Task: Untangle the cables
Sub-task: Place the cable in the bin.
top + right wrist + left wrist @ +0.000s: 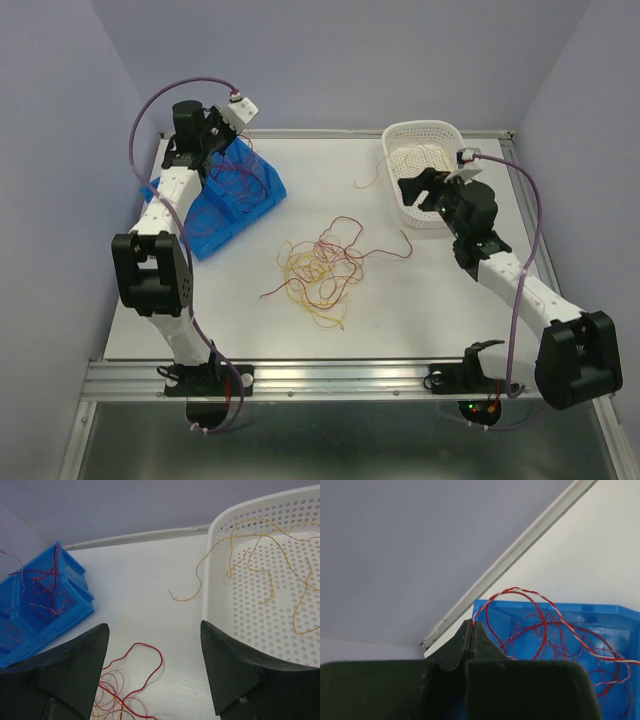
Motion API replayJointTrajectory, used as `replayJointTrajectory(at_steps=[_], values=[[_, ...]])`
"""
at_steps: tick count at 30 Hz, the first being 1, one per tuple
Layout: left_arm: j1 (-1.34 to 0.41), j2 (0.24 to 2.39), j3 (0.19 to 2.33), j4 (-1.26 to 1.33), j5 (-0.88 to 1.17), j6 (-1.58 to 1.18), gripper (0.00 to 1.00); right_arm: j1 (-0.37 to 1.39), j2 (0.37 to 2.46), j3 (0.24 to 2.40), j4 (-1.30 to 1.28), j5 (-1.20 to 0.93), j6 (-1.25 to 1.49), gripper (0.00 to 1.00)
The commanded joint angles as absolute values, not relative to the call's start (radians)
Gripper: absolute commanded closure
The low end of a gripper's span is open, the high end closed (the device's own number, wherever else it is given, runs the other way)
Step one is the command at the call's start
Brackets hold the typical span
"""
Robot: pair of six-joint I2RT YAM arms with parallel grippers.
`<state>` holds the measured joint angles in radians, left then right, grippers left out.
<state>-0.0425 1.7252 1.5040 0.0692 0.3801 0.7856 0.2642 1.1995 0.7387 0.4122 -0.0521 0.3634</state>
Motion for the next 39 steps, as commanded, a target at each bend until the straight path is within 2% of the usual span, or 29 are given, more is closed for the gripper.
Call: replayJointTrajectory(at_steps=[1,11,19,20,21,23,26,35,36,37,39], values=[[-0.035,1.782,1.548,0.058,0.267,0.888,1.0,0.272,1.17,0.727,0.466,-0.06,0.37,0.21],[-0.066,2.066,1.704,-0.086,0.075,1.103,1.0,0.272,1.184,0.719,0.476,-0.089,0.382,0.21],[-0.083,2.135,1.746,-0.104,0.008,1.137,1.0,0.272,1.184,0.71,0.482,-0.098,0.39,0.21],[-0.083,2.128,1.741,-0.101,0.008,1.134,0.98,0.272,1.184,0.71,0.482,-0.098,0.39,0.21],[-0.083,2.109,1.735,-0.097,0.009,1.131,0.88,0.272,1.184,0.71,0.482,-0.098,0.39,0.21],[-0.08,2.07,1.712,-0.081,0.018,1.129,0.81,0.272,1.186,0.71,0.482,-0.1,0.391,0.21],[-0.08,2.019,1.701,-0.075,0.029,1.118,0.65,0.272,1.184,0.71,0.483,-0.106,0.396,0.21],[-0.075,1.905,1.674,-0.075,0.031,1.109,0.43,0.272,1.236,0.724,0.482,-0.15,0.419,0.21],[-0.074,1.884,1.663,-0.075,0.034,1.109,0.39,0.272,1.256,0.736,0.473,-0.158,0.42,0.21],[-0.075,1.869,1.66,-0.074,0.037,1.105,0.31,0.272,1.281,0.748,0.445,-0.172,0.422,0.21],[-0.075,1.855,1.657,-0.074,0.04,1.089,0.3,0.272,1.313,0.775,0.407,-0.183,0.423,0.22]])
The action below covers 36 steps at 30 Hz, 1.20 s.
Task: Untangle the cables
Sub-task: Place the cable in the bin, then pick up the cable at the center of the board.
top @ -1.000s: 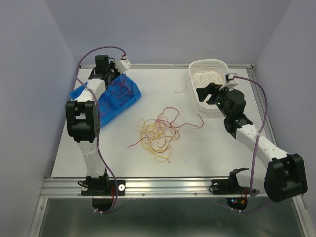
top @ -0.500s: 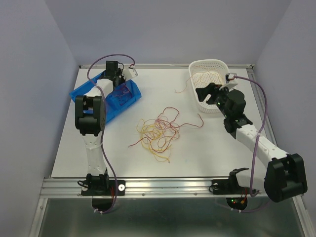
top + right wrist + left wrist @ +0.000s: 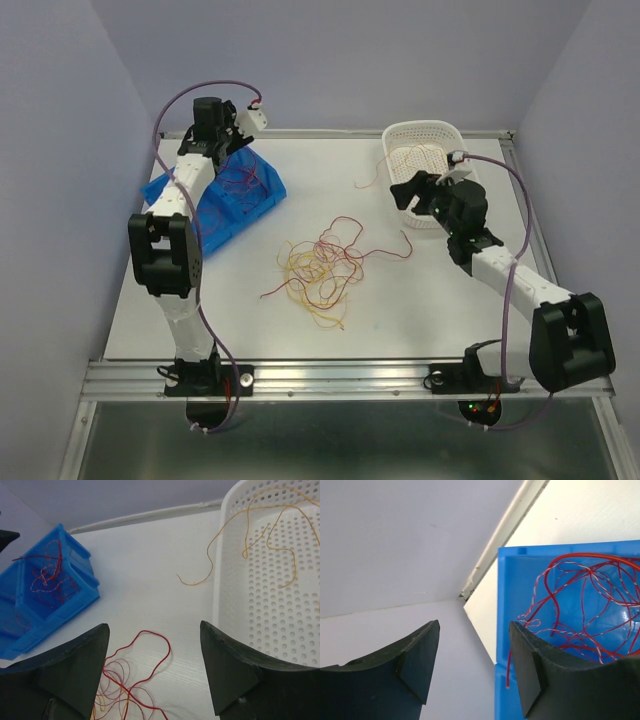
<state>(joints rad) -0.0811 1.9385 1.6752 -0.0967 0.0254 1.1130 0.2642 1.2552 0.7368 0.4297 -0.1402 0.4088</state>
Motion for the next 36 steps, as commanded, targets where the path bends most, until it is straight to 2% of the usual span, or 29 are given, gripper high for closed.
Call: replayJointTrajectory(at_steps=[1,8,11,15,21,25,29,33,36], values=[[-0.075,1.845,1.655,-0.075,0.043,1.08,0.3,0.276,1.33,0.808,0.384,-0.186,0.422,0.23],[-0.121,1.663,1.548,-0.13,0.273,0.974,0.29,0.35,1.5,0.92,0.214,-0.209,0.4,0.24],[-0.21,1.6,1.425,-0.115,0.287,0.939,0.28,0.411,1.552,0.956,0.134,-0.106,0.344,0.24],[-0.31,1.461,1.238,0.047,0.299,0.818,0.25,0.471,1.583,0.986,0.026,-0.023,0.308,0.23],[-0.327,1.352,1.062,0.196,0.446,0.635,0.25,0.538,1.566,0.976,-0.064,0.057,0.223,0.25],[-0.328,1.332,0.954,0.256,0.541,0.614,0.24,0.546,1.577,0.968,-0.045,-0.064,0.209,0.26],[-0.328,1.313,0.899,0.235,0.658,0.712,0.24,0.566,1.583,0.976,0.03,-0.191,0.169,0.3],[-0.328,1.307,0.887,0.206,0.701,0.744,0.24,0.584,1.598,0.991,0.094,-0.349,0.111,0.33],[-0.328,1.304,0.893,0.199,0.701,0.736,0.25,0.627,1.643,1.029,0.097,-0.371,0.054,0.35]])
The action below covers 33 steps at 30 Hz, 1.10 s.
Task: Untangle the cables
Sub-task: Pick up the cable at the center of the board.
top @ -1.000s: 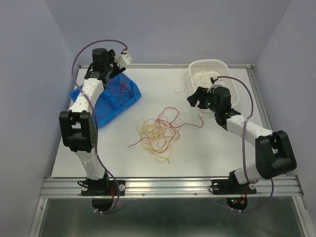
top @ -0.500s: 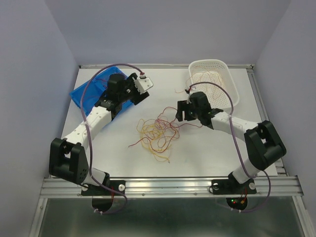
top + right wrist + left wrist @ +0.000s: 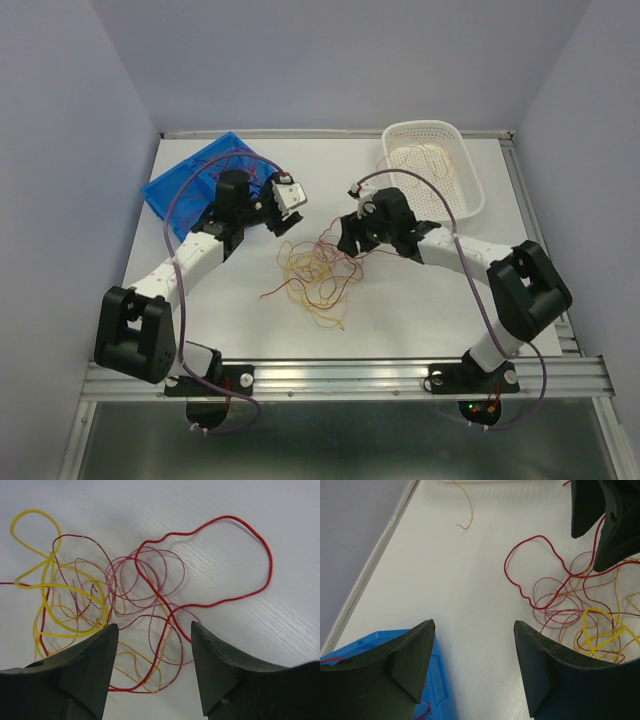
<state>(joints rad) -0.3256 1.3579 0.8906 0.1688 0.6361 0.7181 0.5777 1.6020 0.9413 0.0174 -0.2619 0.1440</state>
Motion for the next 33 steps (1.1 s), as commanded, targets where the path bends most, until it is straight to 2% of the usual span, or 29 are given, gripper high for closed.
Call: replayJointTrajectory(at_steps=[1,9,20,23,24,25,26,33], values=[[-0.328,1.301,0.896,0.198,0.692,0.736,0.25,0.638,1.658,1.038,0.097,-0.37,0.023,0.36],[-0.322,1.284,0.884,0.271,0.549,0.658,0.27,0.676,1.778,1.149,0.097,-0.402,-0.023,0.41],[-0.187,1.287,0.903,0.347,0.609,0.517,0.27,0.709,1.829,1.18,0.097,-0.511,-0.074,0.44],[-0.175,1.295,0.911,0.342,0.612,0.511,0.27,0.709,1.824,1.18,0.097,-0.586,-0.077,0.64],[-0.173,1.298,0.913,0.341,0.612,0.509,0.27,0.71,1.819,1.181,0.097,-0.594,-0.074,0.85],[-0.173,1.296,0.913,0.341,0.612,0.509,0.27,0.709,1.816,1.184,0.097,-0.594,-0.071,0.94],[-0.173,1.295,0.914,0.339,0.617,0.508,0.27,0.71,1.809,1.187,0.097,-0.595,-0.064,0.99],[-0.169,1.269,0.896,0.356,0.643,0.502,0.27,0.71,1.55,1.213,0.097,-0.534,-0.037,0.99]])
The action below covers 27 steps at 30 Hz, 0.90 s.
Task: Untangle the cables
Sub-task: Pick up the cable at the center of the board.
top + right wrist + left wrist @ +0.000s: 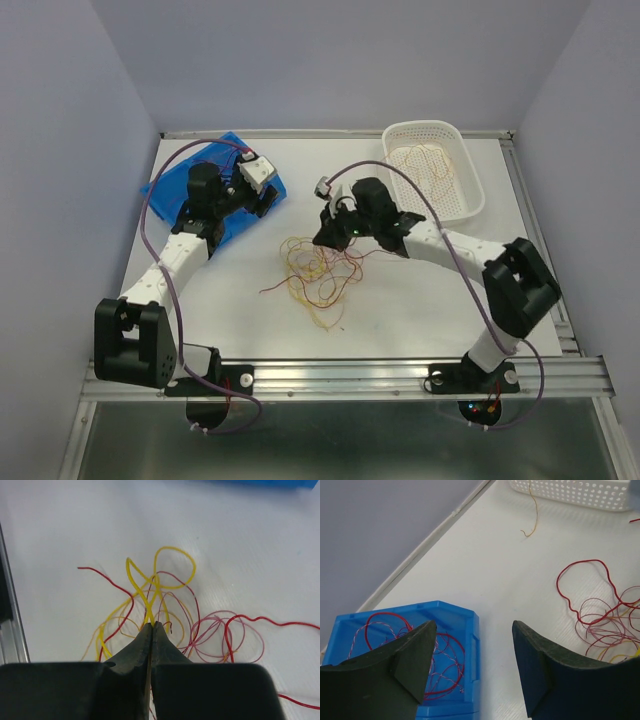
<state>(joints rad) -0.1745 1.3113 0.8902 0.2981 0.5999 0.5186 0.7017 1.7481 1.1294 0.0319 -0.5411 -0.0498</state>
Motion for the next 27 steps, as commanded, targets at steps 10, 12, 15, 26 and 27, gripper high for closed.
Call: replayJointTrajectory(at_steps=[10,12,15,26,27], values=[[-0.153,1.236,0.876,0.377,0.735,0.476,0.27,0.71,1.253,1.402,0.109,-0.563,0.04,0.99],[-0.149,1.232,0.874,0.377,0.761,0.472,0.26,0.71,1.24,1.428,0.144,-0.561,0.06,1.0],[-0.138,1.223,0.867,0.387,0.863,0.457,0.24,0.71,1.255,1.505,0.178,-0.563,0.1,0.99],[-0.129,1.232,0.85,0.416,0.997,0.428,0.23,0.71,1.259,1.624,0.471,-0.493,0.209,0.99],[-0.129,1.233,0.85,0.416,1.012,0.428,0.23,0.71,1.264,1.641,0.475,-0.474,0.203,0.99]])
